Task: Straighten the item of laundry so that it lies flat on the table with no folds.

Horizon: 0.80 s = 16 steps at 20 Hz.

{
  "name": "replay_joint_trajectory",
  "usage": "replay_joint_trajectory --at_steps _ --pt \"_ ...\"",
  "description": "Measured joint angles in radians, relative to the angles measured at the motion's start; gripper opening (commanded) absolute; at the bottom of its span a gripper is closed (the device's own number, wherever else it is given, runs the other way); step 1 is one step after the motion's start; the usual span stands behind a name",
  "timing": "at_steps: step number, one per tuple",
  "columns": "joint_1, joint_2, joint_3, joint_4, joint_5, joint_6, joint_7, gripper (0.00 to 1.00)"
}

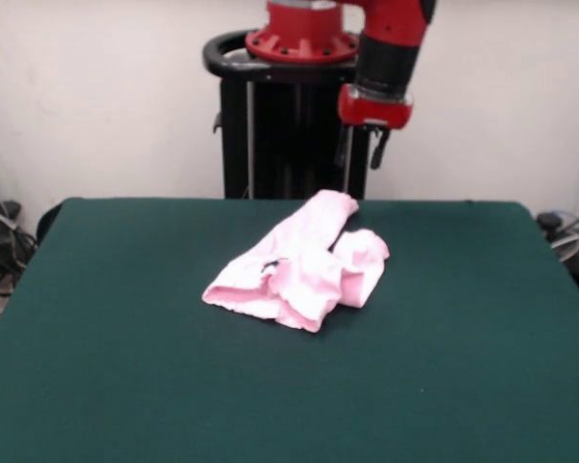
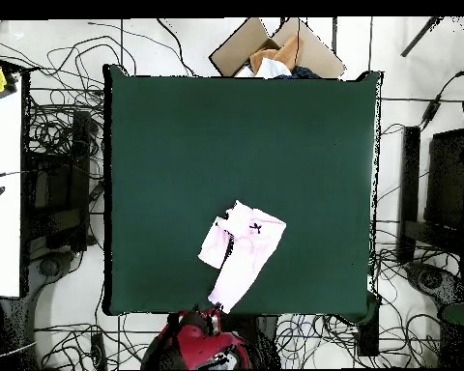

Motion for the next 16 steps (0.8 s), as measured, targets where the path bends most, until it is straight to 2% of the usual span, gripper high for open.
replay_joint_trajectory --at_steps 3,8,16 --pt "0.049 -0.007 -0.034 -0.001 0.041 -0.067 0.0 1.0" --pt "0.062 0.011 -0.041 -0.005 0.103 -0.198 0.0 1.0" --pt "0.055 0.022 -0.041 -0.039 0.182 -0.247 0.0 1.0"
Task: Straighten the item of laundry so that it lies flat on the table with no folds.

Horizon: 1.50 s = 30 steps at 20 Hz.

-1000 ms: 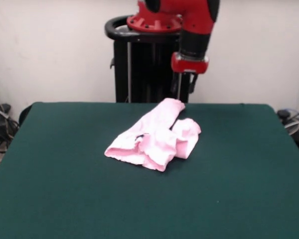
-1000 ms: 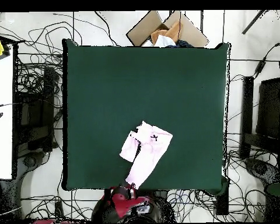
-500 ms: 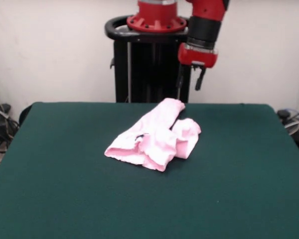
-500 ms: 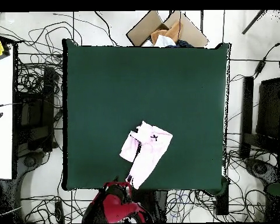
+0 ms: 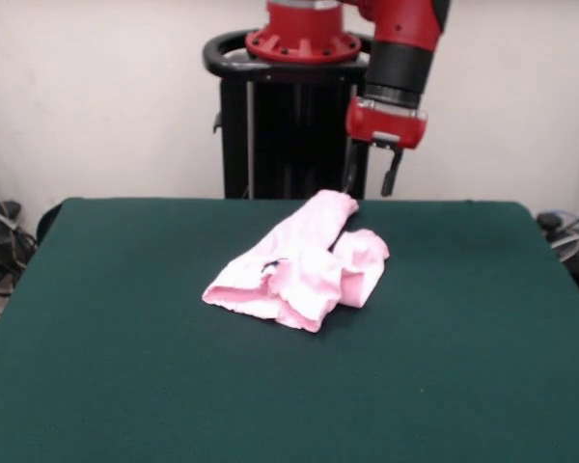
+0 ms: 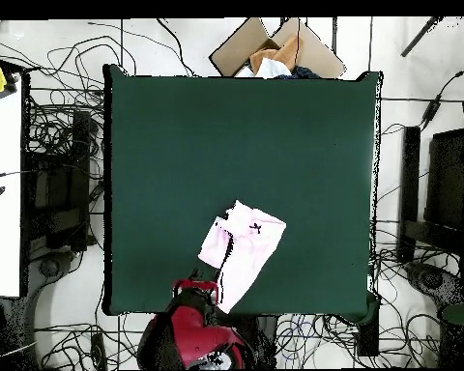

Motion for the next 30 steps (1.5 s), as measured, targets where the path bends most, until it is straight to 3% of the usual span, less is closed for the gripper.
replay_joint_trajectory --at_steps 12,22,30 --pt "-0.002 0.043 0.01 -0.053 0.054 -0.034 0.0 1.0" --pt "-0.016 0.064 0.069 -0.104 0.074 0.032 0.0 1.0" --pt "0.053 0.153 0.077 -0.153 0.188 0.034 0.0 1.0"
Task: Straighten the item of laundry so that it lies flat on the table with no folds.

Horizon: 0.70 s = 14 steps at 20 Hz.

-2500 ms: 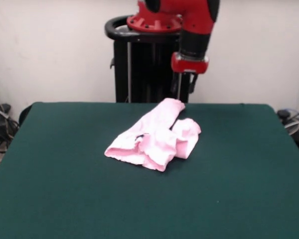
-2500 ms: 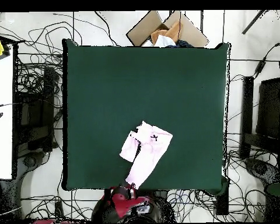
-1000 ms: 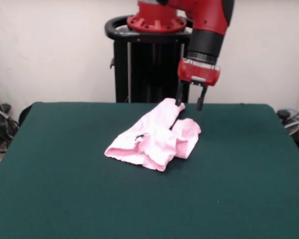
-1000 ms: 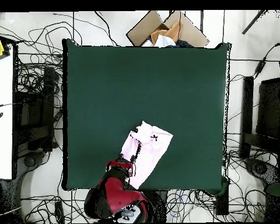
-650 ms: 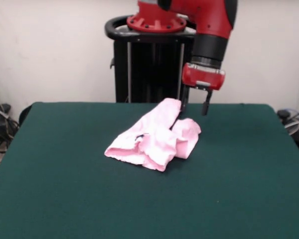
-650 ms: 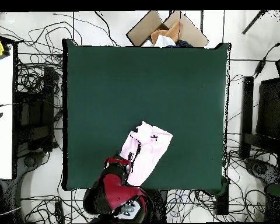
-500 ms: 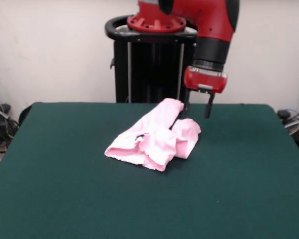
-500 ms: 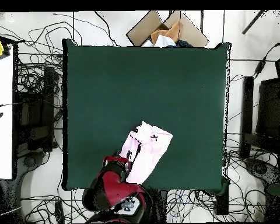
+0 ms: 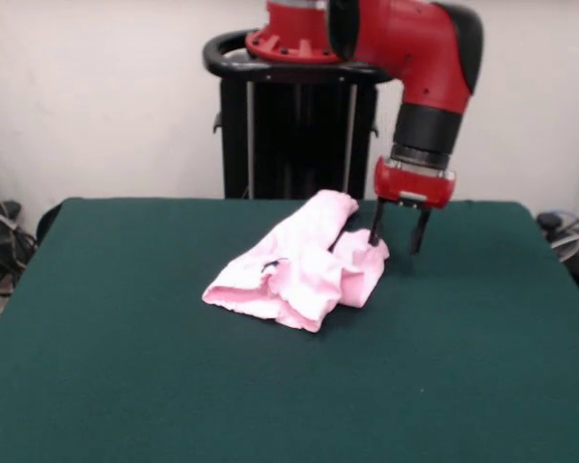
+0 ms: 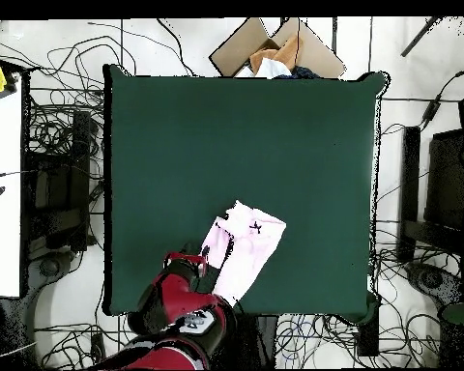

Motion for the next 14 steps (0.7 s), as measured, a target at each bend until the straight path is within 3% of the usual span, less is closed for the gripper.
replay_joint_trajectory --at_steps 14 --pt "0.056 0.096 -0.021 -0.045 0.043 0.05 0.0 1.0"
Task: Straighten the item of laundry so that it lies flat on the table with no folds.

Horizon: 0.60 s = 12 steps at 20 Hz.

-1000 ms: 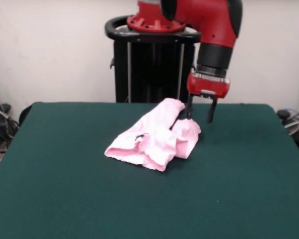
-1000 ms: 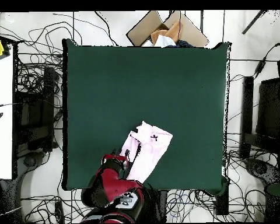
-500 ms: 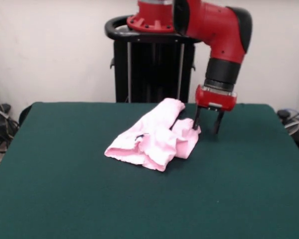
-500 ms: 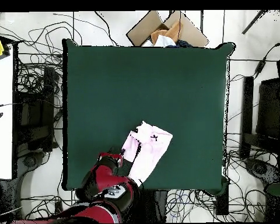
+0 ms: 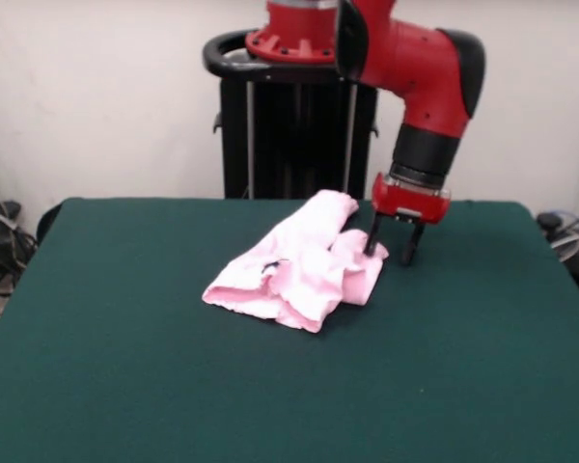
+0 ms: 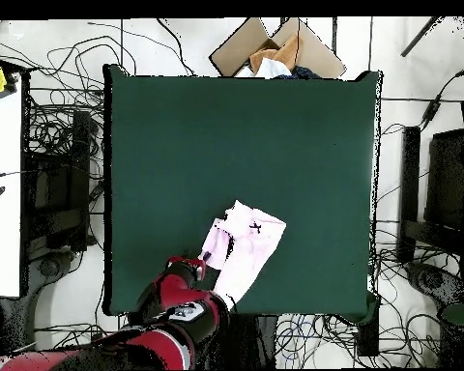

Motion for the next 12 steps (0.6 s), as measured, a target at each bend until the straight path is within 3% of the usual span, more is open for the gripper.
replay_joint_trajectory --at_steps 5,11,12 --pt "0.013 0.008 -0.008 -0.002 0.011 0.003 0.0 1.0" --pt "-0.095 -0.031 0.061 0.0 -0.032 0.08 0.0 1.0" --pt "-0.16 -0.05 0.103 0.0 -0.047 0.132 0.0 1.0"
